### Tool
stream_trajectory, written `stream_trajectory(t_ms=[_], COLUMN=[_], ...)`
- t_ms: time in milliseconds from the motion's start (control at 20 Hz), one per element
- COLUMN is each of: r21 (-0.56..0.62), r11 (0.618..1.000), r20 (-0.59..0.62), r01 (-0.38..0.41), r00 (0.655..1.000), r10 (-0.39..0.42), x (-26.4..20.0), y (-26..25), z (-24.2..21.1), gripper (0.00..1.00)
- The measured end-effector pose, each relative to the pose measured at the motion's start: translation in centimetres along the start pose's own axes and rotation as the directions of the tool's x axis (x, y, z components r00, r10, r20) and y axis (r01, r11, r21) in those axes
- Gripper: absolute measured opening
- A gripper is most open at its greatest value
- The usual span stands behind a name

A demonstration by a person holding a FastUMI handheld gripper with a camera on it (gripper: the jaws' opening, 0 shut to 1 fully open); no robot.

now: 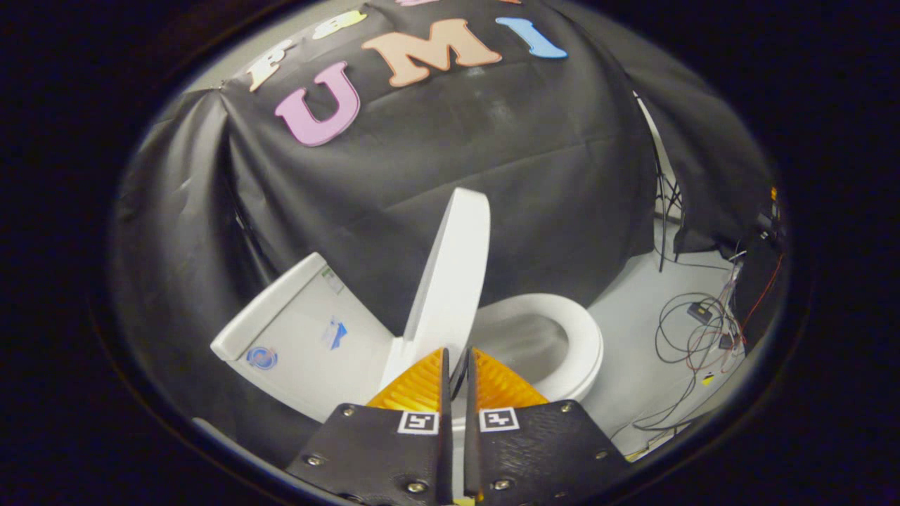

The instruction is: Open the toilet lid.

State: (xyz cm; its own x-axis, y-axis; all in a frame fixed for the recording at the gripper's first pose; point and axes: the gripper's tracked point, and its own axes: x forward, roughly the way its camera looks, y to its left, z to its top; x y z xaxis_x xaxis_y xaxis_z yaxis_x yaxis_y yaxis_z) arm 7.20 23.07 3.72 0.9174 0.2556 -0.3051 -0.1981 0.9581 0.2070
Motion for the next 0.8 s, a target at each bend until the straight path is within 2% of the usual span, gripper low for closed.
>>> stream_trajectory(t_ms=[150,300,800], r21=[-0.057,-0.018,-0.024], r11=[0.998,0.999,0.995], r20=[0.003,0.001,0.025], r01=[0.015,-0.034,-0.098], r00=[1.0,0.999,0.995], r10=[-0.015,0.034,0.098], x=[-0.3,-0.4,-1.3], y=[0.1,1.9,6.0], z=[-0.1,-0.1,0.9], gripper=[0.07,0.07,0.07])
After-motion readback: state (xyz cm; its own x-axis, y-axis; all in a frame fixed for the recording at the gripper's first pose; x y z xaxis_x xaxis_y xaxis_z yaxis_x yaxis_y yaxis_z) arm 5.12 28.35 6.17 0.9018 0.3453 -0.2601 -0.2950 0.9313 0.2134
